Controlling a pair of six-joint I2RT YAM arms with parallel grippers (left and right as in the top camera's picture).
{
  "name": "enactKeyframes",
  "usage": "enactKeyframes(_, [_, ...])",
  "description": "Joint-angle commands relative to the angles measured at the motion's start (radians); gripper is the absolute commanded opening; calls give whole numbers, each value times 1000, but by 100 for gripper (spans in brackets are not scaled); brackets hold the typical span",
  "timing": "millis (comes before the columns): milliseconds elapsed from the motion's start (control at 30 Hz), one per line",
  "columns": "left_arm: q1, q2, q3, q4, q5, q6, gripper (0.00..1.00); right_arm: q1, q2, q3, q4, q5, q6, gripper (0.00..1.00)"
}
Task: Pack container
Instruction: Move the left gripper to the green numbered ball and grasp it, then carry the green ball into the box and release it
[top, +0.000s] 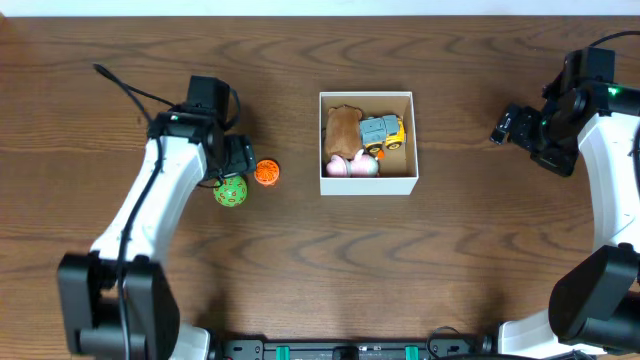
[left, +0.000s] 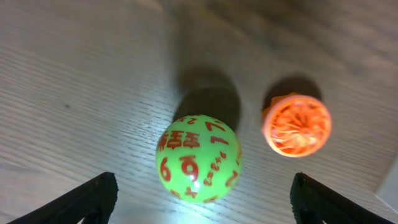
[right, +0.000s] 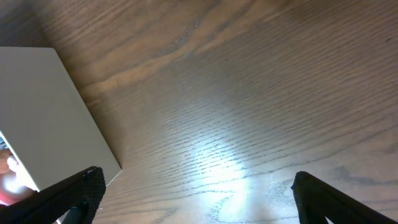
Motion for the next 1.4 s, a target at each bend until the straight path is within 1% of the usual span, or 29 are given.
enactKeyframes(0, [5,75,-7,-10,18,16,90,-4,7,-4,2,-6,14,99])
enactKeyframes(167, [5,176,-7,-26,23,12,89,-4,7,-4,2,-6,14,99])
enactKeyframes(267, [5,216,-7,-33,35,13,81,-4,7,-4,2,-6,14,99])
enactKeyframes(333, [5,228,-7,-33,41,13,66,-4,7,-4,2,-5,14,99])
enactKeyframes(400, [5,226,-6,-32,41,13,45,-4,7,-4,2,-5,14,99])
enactKeyframes(433, [5,222,-5,-32,41,13,39,-4,7,-4,2,-5,14,99])
enactKeyframes(567, [5,195,21,-39,41,14,38,-4,7,-4,2,-5,14,99])
enactKeyframes(633, [4,167,55,-71,61,18,38,-4,7,-4,2,-6,14,99])
enactKeyframes(800, [-14,68,173,-131,251,40,38,-4,7,-4,3,-5,14,99])
enactKeyframes(867, [-37,21,215,-118,352,43,38,-4,7,-4,4,-5,14,99])
enactKeyframes(933, [-73,-23,238,-78,408,42,38,-4,7,-4,5,-5,14,99])
enactKeyframes(1033, [-153,-81,245,6,403,42,38,-4,7,-4,5,-5,14,99])
enactKeyframes(1100, [-216,-91,244,66,399,42,38,-4,7,-4,5,-5,14,99])
enactKeyframes(1133, [-257,-88,244,100,374,42,38,-4,7,-4,5,-6,14,99])
enactKeyframes(1267, [-389,-35,243,172,231,42,39,-4,7,-4,5,-6,14,99])
enactKeyframes(1367, [-472,29,243,236,215,43,40,-4,7,-4,5,-6,14,99])
